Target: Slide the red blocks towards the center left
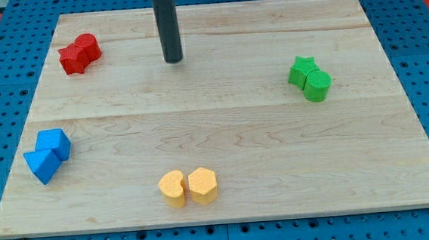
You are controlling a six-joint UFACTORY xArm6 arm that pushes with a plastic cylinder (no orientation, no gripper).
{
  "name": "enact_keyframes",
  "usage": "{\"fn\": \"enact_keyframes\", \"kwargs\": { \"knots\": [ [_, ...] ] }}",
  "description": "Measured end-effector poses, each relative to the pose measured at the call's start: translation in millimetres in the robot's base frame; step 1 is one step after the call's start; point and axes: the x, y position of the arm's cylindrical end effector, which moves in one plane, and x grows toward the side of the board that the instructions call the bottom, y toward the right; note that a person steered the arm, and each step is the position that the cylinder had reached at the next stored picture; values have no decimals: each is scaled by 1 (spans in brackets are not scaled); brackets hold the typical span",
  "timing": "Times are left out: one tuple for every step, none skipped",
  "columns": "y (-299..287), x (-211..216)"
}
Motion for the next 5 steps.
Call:
{"fn": "enact_keyframes", "kwargs": {
  "knots": [
    [-6,-20],
    [-57,-36],
    [-113,-49],
    [-131,-49],
    [-156,-47]
  ]
}}
